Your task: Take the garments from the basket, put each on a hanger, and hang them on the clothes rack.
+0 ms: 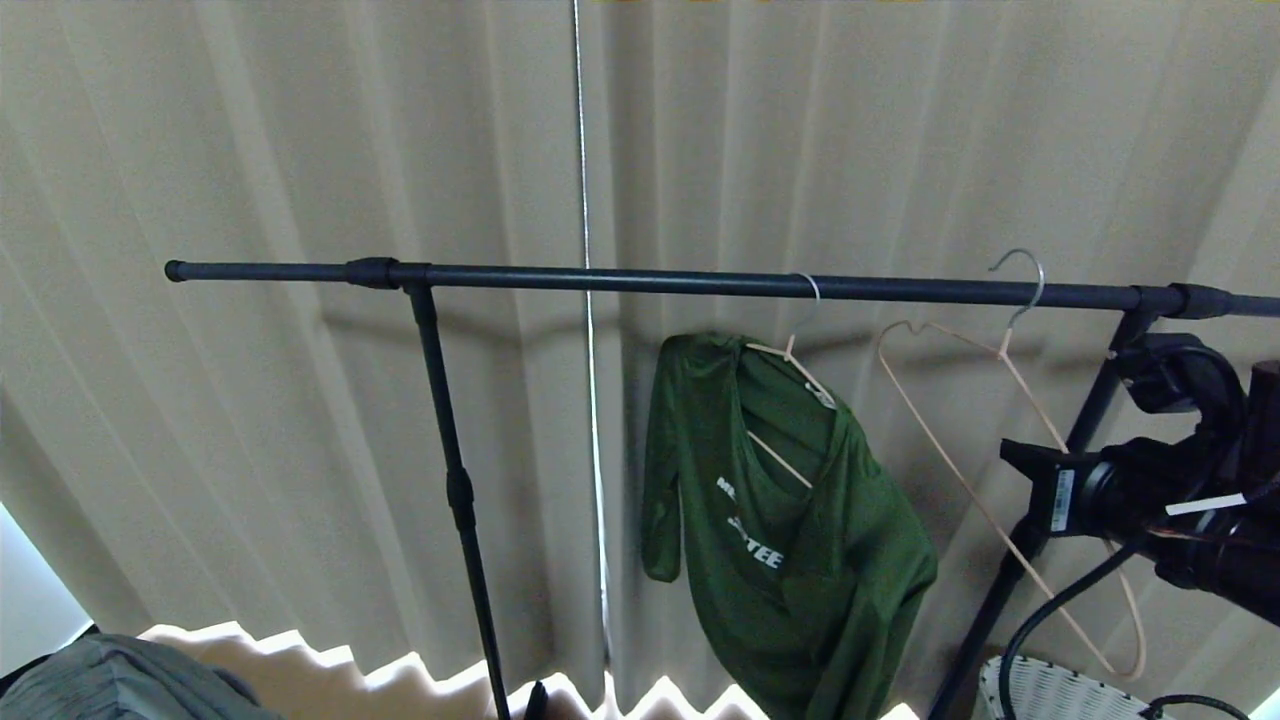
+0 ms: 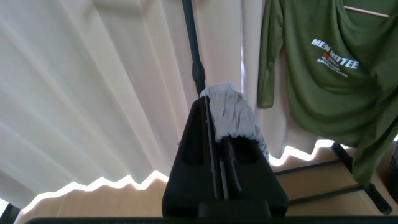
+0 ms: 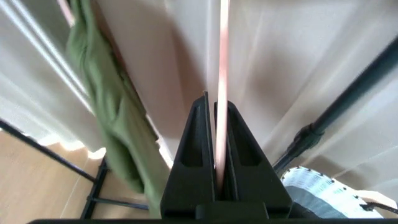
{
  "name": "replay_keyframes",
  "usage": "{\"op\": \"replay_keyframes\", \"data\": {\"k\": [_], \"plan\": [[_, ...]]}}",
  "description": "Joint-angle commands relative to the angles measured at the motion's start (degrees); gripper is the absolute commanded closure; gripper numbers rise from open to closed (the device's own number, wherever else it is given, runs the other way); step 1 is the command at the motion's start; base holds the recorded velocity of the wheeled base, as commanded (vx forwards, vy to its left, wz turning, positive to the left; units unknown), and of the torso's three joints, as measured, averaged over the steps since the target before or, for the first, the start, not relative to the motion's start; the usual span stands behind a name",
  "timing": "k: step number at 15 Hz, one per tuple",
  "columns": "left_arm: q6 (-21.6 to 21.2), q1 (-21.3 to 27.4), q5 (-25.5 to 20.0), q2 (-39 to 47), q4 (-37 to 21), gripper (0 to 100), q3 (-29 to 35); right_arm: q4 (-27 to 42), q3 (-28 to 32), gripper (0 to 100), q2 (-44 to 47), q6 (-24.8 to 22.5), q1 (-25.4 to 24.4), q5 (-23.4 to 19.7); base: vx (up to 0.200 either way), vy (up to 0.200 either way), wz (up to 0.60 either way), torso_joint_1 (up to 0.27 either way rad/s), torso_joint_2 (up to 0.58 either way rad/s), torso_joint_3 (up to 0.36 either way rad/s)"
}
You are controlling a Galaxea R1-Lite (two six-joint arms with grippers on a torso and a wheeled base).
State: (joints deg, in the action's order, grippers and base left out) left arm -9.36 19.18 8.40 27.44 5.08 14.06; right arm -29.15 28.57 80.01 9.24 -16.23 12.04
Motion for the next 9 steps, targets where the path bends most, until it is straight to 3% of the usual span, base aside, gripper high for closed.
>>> {"op": "replay_keyframes", "data": {"k": [1, 8, 9], "plan": [[-0.13, -0.02, 0.04, 0.07, 0.01, 100, -0.08, 0.14, -2.56, 100, -5.04, -0.01, -0.03, -0.97, -0.2, 0.0, 0.0, 0.012, 0.01, 0.002], [-0.22, 0.07, -0.05, 0.16, 0.01, 100, -1.93, 0.14, -7.92, 100, -9.87, -0.01, -0.03, -3.96, -0.2, 0.0, 0.0, -0.001, 0.0, 0.002], [-0.22, 0.07, -0.05, 0.16, 0.01, 100, -2.19, 0.06, -8.18, 100, -10.31, -0.1, -0.03, -4.22, 0.0, 0.0, 0.0, 0.0, 0.0, 0.0]]}}
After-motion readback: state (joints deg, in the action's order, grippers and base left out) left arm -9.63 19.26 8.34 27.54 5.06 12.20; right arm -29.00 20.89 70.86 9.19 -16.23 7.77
